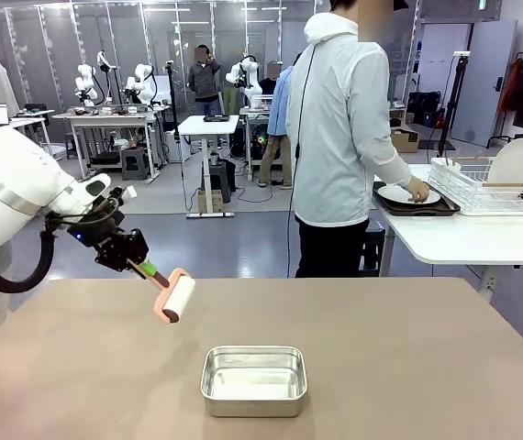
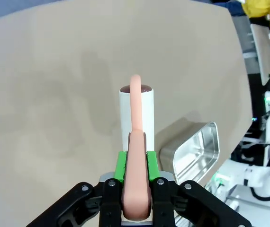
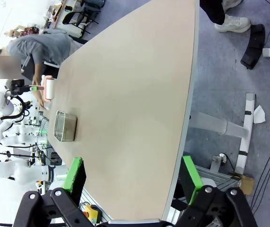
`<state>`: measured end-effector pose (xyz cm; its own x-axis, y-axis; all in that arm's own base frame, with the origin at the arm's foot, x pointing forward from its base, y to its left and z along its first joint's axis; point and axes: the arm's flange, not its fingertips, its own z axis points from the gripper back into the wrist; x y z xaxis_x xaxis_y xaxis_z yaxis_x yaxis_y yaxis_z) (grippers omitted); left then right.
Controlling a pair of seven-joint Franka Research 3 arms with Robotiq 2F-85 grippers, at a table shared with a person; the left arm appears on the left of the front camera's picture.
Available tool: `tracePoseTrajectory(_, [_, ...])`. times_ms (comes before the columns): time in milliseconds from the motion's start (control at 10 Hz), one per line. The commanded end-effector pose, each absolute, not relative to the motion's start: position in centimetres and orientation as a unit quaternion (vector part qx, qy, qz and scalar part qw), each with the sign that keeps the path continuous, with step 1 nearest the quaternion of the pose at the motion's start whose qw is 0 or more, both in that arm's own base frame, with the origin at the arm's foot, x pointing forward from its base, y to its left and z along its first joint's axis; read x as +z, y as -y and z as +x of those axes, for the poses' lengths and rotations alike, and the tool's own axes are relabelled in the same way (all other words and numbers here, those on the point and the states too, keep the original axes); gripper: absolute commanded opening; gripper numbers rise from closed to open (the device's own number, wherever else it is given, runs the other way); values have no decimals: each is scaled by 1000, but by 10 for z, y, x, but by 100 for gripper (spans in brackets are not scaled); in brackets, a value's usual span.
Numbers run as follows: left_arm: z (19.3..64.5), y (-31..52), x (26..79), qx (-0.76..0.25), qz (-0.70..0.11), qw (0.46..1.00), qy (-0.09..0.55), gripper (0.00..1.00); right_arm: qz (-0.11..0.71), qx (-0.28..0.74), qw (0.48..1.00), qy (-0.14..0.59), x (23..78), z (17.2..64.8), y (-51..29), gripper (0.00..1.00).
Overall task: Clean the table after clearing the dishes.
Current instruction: When the right (or left) Handle tray is removed, use the right hand (or left hand) to clean the right (or left) side of the table with the Lint Roller.
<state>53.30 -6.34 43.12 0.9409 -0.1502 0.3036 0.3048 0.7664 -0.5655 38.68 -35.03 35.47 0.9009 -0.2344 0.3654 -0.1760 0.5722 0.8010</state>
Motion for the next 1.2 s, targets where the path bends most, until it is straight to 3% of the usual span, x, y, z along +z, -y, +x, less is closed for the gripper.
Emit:
tracePoseTrajectory(0, [546, 55, 416, -81, -385, 915, 91, 20, 456, -15, 862, 222, 356, 383, 346, 100])
tracePoseTrajectory(400, [560, 28, 367, -41, -423, 904, 43, 20, 456, -15, 862, 222, 356, 383, 346, 100])
tracePoseTrajectory(800, [574, -9, 332, -37, -464, 884, 39, 20, 456, -15, 862, 222, 356, 383, 346, 100])
tracePoseTrajectory(1100, [574, -43, 310, -53, -449, 889, 66, 20, 456, -15, 862, 222, 356, 383, 346, 100])
